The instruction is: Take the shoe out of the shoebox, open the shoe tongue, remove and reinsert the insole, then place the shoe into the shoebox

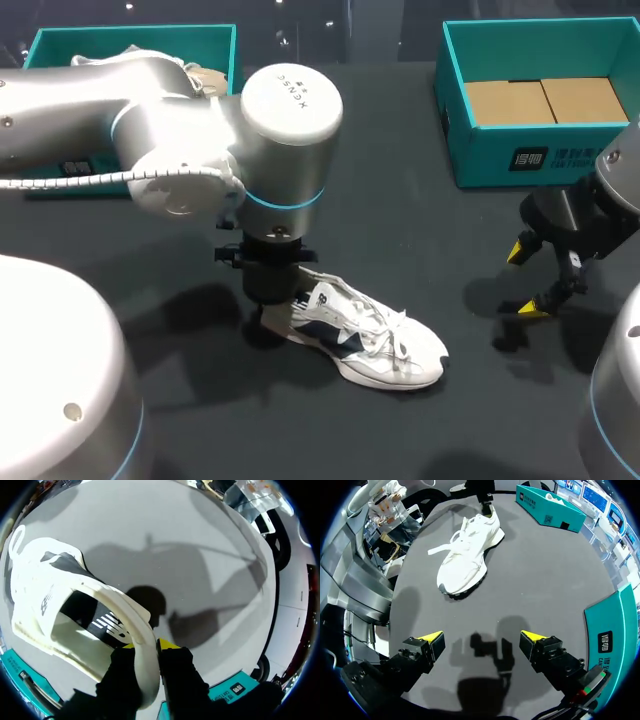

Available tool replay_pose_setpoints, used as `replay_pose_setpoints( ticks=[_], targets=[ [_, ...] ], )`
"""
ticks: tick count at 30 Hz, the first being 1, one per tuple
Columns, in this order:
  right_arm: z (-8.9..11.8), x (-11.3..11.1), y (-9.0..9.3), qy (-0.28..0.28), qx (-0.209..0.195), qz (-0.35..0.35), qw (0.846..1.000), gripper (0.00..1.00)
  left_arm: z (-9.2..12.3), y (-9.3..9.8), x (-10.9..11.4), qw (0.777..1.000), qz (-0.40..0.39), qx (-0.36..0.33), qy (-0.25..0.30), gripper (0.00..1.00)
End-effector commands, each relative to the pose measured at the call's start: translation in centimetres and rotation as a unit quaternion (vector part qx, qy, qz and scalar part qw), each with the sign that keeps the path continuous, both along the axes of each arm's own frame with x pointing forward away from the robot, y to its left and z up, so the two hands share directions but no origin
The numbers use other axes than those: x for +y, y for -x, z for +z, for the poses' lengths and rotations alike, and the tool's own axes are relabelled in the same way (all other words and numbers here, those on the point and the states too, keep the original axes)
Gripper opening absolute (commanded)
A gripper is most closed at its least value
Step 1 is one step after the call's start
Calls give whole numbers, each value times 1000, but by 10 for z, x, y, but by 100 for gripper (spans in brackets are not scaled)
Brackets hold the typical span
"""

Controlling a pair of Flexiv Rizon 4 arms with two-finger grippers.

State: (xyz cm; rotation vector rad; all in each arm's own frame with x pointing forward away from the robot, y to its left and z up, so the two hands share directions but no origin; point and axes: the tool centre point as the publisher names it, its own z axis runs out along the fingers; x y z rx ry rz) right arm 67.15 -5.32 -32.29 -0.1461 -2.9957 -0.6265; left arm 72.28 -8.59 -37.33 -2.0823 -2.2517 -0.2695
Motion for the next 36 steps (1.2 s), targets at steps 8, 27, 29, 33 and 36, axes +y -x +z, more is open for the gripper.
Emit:
replay_pose_setpoints(
  ticks=[8, 27, 29, 33, 36],
  targets=[
    [0, 0, 1, 0, -1, 0, 1000, 100, -13, 1, -9, 1000, -3, 9, -11, 0],
    [0, 0, 1, 0, -1, 0, 1000, 100, 28, 9, -1, 998, -16, 22, 50, 87],
    [0, 0, 1, 0, -1, 0, 1000, 100, 37, 11, 1, 998, -14, 20, 62, 99],
    [0, 0, 1, 0, -1, 0, 1000, 100, 57, 12, 5, 995, -5, 29, 95, 100],
    [0, 0, 1, 0, -1, 0, 1000, 100, 73, 15, 9, 992, 8, 40, 120, 100]
  ],
)
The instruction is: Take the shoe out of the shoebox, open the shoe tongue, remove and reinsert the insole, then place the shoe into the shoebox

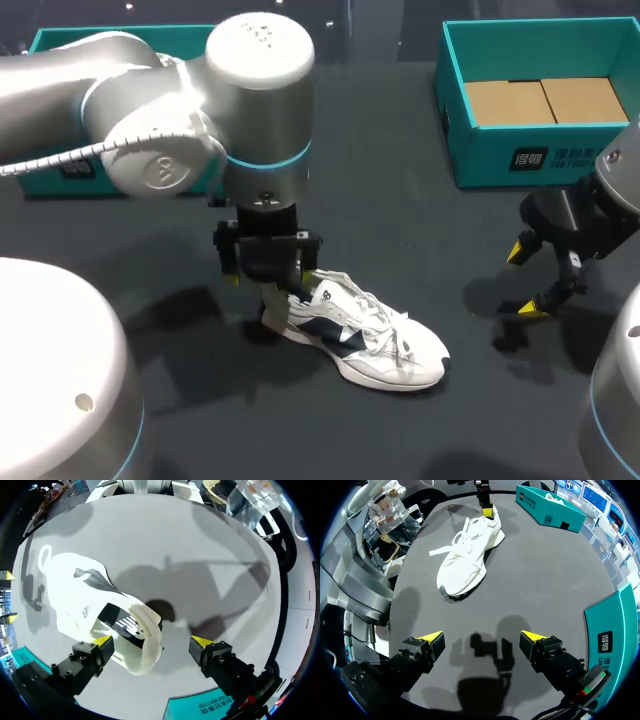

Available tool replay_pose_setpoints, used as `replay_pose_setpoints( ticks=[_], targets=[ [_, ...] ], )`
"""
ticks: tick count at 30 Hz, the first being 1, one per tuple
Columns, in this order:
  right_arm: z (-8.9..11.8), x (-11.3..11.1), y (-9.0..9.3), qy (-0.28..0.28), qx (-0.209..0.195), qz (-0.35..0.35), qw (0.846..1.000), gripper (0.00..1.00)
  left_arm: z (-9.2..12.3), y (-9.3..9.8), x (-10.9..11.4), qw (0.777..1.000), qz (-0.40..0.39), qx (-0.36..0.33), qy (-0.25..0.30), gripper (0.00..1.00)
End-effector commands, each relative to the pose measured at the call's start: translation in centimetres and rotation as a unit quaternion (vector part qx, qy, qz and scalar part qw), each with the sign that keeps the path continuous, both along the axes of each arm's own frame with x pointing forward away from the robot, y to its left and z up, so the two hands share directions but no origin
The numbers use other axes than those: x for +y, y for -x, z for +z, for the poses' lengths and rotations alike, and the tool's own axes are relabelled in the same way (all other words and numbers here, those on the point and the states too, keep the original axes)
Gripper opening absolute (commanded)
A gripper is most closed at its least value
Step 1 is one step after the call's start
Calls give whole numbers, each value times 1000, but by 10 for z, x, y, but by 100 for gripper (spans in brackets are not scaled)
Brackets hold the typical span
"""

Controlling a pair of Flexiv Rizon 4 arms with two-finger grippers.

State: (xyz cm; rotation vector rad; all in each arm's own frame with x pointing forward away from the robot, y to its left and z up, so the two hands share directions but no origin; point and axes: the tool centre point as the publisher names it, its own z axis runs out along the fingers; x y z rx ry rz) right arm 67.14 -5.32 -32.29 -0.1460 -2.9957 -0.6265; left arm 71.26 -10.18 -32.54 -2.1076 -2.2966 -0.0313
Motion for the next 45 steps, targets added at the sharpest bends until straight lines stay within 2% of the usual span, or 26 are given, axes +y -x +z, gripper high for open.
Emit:
replay_pose_setpoints(
  ticks=[1, 10, 15, 17, 18, 30, 38, 43, 45],
  targets=[
    [0, 0, 1, 0, -1, 0, 1000, 100, 30, 5, 27, 998, 13, 11, 60, 100],
    [0, 0, 1, 0, -1, 0, 1000, 100, 70, 16, 55, 983, 112, 56, 137, 100],
    [0, 0, 1, 0, -1, 0, 1000, 100, 85, 15, 82, 960, 197, 99, 175, 100],
    [0, 0, 1, 0, -1, 0, 1000, 100, 91, 13, 97, 949, 233, 114, 180, 100],
    [0, 0, 1, 0, -1, 0, 1000, 100, 94, 12, 104, 950, 236, 123, 166, 100],
    [0, 0, 1, 0, -1, 0, 1000, 100, 94, 12, 104, 950, 236, 123, 166, 100],
    [0, 0, 1, 0, -1, 0, 1000, 100, 66, -10, 142, 885, 368, 209, 193, 100],
    [0, 0, 1, 0, -1, 0, 1000, 100, 48, -18, 162, 852, 407, 245, 221, 100],
    [0, 0, 1, 0, -1, 0, 1000, 100, 45, -19, 166, 850, 400, 261, 220, 100]
  ],
)
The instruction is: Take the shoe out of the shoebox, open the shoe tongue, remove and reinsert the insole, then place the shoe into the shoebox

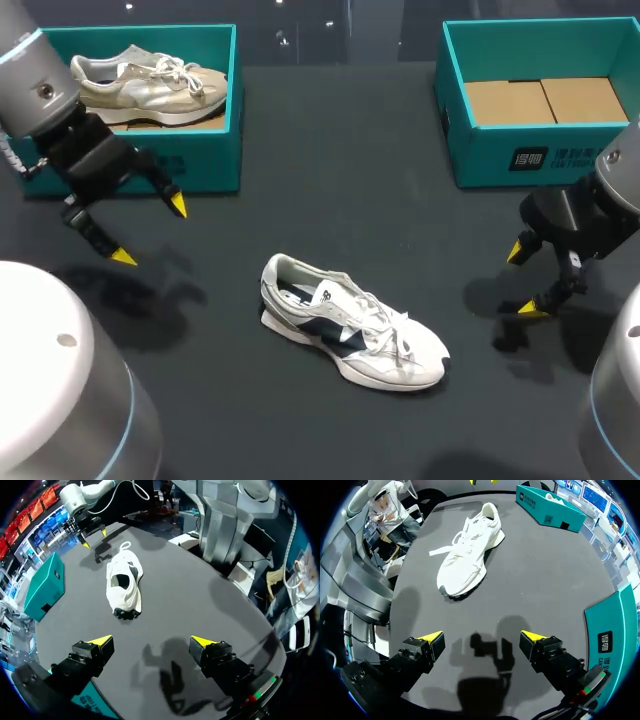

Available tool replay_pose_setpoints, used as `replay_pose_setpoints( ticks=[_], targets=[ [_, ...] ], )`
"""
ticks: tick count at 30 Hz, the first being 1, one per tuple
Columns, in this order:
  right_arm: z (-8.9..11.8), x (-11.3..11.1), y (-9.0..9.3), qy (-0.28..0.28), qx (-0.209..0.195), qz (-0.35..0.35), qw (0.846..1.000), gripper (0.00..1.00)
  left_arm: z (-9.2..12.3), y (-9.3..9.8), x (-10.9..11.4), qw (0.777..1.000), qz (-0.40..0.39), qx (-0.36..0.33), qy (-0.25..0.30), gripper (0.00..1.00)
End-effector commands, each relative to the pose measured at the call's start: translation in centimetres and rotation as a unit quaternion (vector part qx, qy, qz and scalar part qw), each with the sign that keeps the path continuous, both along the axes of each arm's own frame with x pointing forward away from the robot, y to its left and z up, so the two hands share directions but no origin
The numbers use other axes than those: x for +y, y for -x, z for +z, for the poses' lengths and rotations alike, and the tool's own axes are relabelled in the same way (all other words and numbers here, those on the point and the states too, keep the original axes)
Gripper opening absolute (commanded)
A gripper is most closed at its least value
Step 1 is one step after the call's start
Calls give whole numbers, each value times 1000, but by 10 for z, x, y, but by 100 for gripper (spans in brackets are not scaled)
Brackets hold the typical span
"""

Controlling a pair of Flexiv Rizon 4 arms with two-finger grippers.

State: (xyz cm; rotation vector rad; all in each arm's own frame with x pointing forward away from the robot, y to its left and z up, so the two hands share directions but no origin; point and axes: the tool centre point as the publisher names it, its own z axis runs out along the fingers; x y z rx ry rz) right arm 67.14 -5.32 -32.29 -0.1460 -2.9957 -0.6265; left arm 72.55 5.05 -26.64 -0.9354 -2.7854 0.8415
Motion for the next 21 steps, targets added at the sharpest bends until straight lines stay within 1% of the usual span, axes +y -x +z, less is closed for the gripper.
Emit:
replay_pose_setpoints(
  ticks=[1, 9, 11, 16, 19, 21],
  targets=[
    [0, 0, 1, 0, -1, 0, 1000, 100, -14, -6, 14, 998, 13, 38, 53, 100],
    [0, 0, 1, 0, -1, 0, 1000, 100, -14, -6, 14, 998, 13, 38, 53, 100],
    [0, 0, 1, 0, -1, 0, 1000, 100, -25, -8, 12, 997, 13, 40, 63, 100],
    [0, 0, 1, 0, -1, 0, 1000, 100, -51, -22, 10, 993, 44, 70, 86, 100],
    [0, 0, 1, 0, -1, 0, 1000, 100, -63, -23, 7, 989, 54, 83, 107, 100],
    [0, 0, 1, 0, -1, 0, 1000, 100, -69, -24, 4, 984, 57, 102, 134, 100]
  ],
)
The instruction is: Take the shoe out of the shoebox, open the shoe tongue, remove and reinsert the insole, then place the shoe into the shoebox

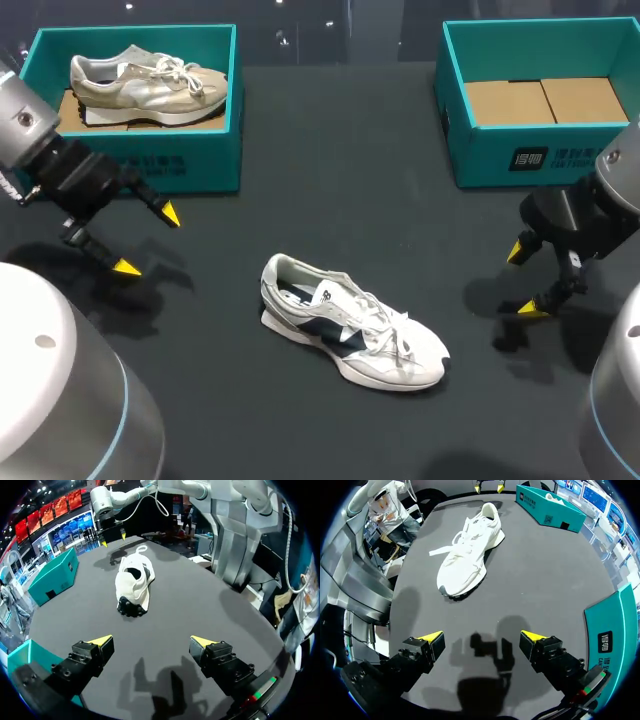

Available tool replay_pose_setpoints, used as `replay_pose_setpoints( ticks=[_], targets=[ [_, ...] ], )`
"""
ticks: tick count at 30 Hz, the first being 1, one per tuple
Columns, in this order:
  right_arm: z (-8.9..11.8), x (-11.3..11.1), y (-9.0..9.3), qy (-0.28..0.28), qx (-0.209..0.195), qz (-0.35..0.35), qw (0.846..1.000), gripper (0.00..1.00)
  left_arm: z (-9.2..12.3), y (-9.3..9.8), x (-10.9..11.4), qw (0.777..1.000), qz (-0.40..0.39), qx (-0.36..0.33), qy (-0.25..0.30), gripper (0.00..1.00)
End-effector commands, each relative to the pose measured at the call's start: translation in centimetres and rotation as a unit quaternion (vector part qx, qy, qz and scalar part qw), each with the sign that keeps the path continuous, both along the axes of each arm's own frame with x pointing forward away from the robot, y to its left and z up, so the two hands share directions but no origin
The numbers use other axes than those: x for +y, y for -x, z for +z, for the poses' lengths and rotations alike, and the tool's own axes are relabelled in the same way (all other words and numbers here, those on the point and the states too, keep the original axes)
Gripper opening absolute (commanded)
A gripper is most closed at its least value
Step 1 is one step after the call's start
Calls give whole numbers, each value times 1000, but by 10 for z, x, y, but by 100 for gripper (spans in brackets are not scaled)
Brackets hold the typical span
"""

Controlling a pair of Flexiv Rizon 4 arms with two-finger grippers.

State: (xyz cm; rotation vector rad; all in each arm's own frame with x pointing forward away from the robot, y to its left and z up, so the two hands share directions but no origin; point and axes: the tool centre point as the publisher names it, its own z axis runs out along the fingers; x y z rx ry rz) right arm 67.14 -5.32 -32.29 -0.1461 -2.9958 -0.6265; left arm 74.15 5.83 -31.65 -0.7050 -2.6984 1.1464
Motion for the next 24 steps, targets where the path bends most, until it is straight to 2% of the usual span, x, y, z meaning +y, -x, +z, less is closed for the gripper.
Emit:
replay_pose_setpoints(
  ticks=[1, 13, 16, 24],
  targets=[
    [0, 0, 1, 0, -1, 0, 1000, 100, -21, -7, -4, 998, -5, 33, 55, 100],
    [0, 0, 1, 0, -1, 0, 1000, 100, -24, -7, -6, 998, -4, 36, 56, 100],
    [0, 0, 1, 0, -1, 0, 1000, 100, -37, -6, -1, 995, 20, 60, 81, 100],
    [0, 0, 1, 0, -1, 0, 1000, 100, -57, 7, 16, 984, 93, 80, 132, 100]
  ],
)
